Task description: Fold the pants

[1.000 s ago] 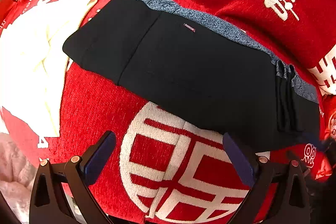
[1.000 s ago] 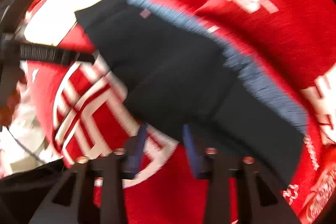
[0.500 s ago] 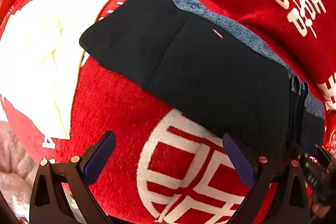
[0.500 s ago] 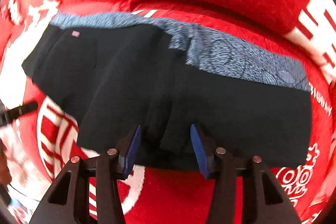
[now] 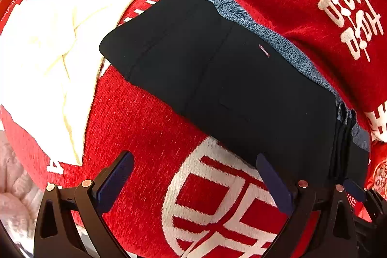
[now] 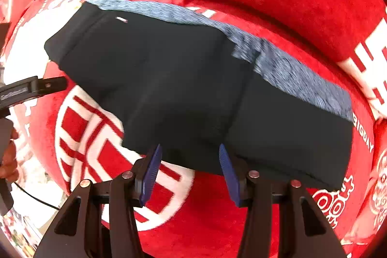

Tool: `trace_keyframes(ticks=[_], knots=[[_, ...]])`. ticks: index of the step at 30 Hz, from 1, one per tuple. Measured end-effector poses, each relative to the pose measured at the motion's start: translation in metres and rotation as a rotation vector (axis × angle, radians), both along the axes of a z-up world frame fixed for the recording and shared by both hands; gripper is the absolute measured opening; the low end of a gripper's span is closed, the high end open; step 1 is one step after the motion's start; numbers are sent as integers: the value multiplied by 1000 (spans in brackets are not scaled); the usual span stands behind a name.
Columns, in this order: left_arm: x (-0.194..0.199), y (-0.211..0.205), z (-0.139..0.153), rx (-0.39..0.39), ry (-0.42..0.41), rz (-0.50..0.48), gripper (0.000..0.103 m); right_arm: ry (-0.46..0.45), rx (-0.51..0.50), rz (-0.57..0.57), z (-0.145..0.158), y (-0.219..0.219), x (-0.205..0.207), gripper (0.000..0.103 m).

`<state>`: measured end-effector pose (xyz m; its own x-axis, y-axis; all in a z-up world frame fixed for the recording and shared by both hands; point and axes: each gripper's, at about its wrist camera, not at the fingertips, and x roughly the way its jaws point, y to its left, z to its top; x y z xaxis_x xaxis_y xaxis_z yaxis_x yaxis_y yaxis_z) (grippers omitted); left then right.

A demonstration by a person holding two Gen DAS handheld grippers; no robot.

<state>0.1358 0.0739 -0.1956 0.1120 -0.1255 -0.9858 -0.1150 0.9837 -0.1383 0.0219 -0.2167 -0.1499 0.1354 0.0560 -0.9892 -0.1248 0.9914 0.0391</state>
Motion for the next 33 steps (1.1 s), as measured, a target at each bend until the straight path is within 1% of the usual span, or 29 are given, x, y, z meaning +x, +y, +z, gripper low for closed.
trace_keyframes(ticks=[7,12,19,22,25,27,29,33], knots=[[8,1,0,-3,-1,3,102,11,40,15,-6,17,18,55],[16,2,-4,-10,2,7,102,21,39,2,-12,20,30,56],[27,1,-9,-23,4,2,102,3,40,-46,-12,12,44,61],[32,0,-13,-33,13,3,102,25,56,-99,-21,3,48,64],[34,3,-18,-59,23,27,102,111,98,-164,-44,-5,43,65],[36,5,-19,-76,16,40,102,73,103,-163,-42,-4,37,66],[38,10,-20,-99,3,54,102,67,79,-132,-43,1,36,67],[42,23,-26,-164,-5,105,102,74,81,-115,-46,6,37,70]])
